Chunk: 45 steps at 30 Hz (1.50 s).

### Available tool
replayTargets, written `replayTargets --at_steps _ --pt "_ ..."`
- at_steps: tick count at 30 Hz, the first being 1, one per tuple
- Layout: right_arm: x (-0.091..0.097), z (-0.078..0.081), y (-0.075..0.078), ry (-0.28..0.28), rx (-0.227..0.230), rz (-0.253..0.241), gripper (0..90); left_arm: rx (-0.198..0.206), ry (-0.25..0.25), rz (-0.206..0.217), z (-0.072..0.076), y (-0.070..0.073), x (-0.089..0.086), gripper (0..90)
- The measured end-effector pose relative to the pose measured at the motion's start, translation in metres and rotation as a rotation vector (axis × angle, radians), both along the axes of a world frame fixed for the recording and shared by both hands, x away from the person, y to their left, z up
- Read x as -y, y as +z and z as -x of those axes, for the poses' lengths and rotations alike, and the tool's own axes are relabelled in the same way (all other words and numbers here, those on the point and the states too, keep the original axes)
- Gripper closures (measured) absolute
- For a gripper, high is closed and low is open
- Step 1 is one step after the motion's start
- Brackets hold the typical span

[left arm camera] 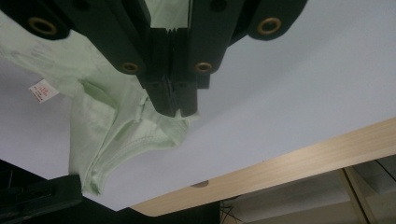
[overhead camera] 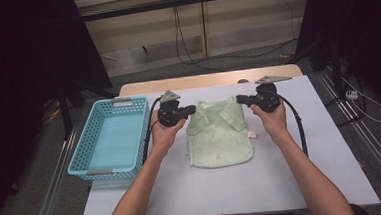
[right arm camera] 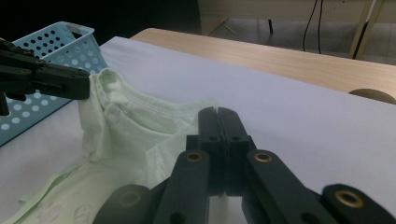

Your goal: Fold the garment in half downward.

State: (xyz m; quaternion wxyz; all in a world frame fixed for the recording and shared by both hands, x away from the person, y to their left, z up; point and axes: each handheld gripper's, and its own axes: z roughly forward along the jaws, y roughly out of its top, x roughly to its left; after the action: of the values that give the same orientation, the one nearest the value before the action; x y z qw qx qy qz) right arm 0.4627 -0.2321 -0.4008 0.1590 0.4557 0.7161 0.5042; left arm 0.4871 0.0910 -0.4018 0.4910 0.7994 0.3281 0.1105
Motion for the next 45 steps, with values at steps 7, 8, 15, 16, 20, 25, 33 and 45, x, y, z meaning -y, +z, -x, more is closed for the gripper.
replayTargets --at_steps 7,8,15,16,20,25,33,45 --pt "-0.001 0.009 0.002 0.018 0.008 0.005 90.0 0.002 -0.008 0.011 0.008 -0.001 -0.002 88.6" --pt "-0.001 0.01 0.002 0.021 0.009 0.006 90.0 0.0 -0.01 0.01 0.009 -0.001 -0.002 88.6" --pt "-0.005 0.019 0.004 0.044 0.02 0.026 90.0 -0.01 -0.016 0.022 0.02 -0.002 -0.006 88.5" --pt "-0.005 0.02 0.003 0.048 0.019 0.025 90.0 -0.01 -0.018 0.022 0.021 -0.002 -0.005 88.5" --pt "-0.003 0.023 0.002 0.052 0.019 0.024 90.0 0.0 -0.036 0.006 0.027 -0.003 -0.004 88.5" --pt "-0.004 0.028 0.002 0.063 0.018 0.025 90.0 0.006 -0.052 -0.005 0.033 -0.002 -0.003 88.5" --pt "-0.007 0.037 0.001 0.09 0.019 0.023 90.0 0.003 -0.071 -0.016 0.04 -0.002 -0.004 88.6" --pt "-0.013 0.046 -0.001 0.125 0.009 0.048 90.0 -0.004 -0.113 -0.043 0.05 -0.005 -0.004 88.6"
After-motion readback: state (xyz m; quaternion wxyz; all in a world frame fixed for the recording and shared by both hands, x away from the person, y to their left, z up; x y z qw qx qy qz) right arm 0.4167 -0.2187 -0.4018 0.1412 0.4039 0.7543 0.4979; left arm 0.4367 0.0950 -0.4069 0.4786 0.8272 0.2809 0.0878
